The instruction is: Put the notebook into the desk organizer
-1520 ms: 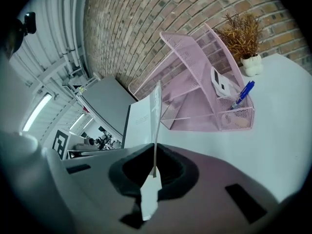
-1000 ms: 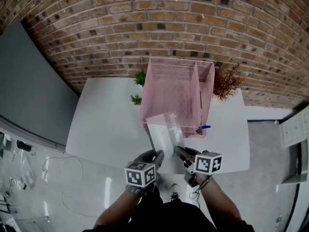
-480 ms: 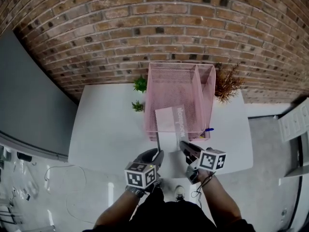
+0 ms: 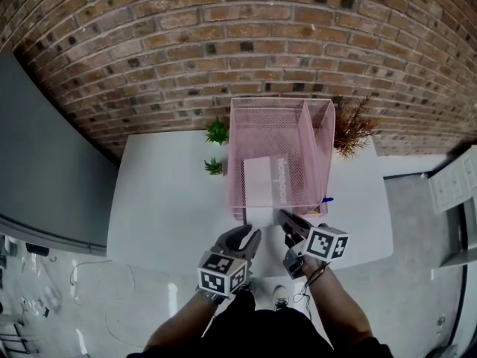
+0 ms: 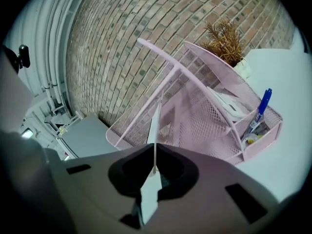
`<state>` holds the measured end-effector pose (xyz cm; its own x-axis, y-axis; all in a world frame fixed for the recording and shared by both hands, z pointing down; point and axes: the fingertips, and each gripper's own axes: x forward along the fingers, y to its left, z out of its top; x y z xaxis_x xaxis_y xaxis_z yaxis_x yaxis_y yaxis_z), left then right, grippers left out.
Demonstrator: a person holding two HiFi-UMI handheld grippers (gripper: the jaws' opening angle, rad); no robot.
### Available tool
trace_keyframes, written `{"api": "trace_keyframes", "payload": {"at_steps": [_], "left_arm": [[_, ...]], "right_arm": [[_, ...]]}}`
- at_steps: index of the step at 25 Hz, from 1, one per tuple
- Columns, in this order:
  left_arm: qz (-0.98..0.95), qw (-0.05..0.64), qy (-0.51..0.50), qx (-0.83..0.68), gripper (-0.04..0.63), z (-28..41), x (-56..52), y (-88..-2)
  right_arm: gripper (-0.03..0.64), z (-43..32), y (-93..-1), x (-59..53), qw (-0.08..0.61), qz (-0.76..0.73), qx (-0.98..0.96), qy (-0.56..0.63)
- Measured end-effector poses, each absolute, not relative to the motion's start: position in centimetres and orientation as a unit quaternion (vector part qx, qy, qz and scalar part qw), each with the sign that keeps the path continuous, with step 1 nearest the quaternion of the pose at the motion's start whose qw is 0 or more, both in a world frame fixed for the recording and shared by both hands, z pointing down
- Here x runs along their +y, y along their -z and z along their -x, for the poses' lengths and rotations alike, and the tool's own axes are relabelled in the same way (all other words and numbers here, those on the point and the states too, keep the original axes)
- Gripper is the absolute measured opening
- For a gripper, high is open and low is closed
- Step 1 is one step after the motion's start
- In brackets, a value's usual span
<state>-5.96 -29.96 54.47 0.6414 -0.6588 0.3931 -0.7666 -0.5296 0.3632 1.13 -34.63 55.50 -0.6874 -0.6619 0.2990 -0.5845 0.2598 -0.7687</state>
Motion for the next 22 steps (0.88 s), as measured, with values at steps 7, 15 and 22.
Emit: {"api": "trace_keyframes", "payload": {"at_steps": [7,15,22], "left_arm": [[-0.886,0.22,-0.12,-0.39,0.098,4.4,-31.5,-54.5],[-0.892,0.199,-0.124,-0.387,0.098,3.4,-33.7,-54.9],[-0.888,0.191,-0.135,-0.395,0.098,3.3,-35.1,-55.7]], "right_arm": [[0.015,-1.2,-55.5,-36.0,0.045,0.41,0.79,0.454],[0.017,-1.4,-55.4,-37.1,0.043,0.423,0.789,0.444],[0.02,-1.7,-55.5,-37.7,0.032,0.429,0.793,0.431]]}}
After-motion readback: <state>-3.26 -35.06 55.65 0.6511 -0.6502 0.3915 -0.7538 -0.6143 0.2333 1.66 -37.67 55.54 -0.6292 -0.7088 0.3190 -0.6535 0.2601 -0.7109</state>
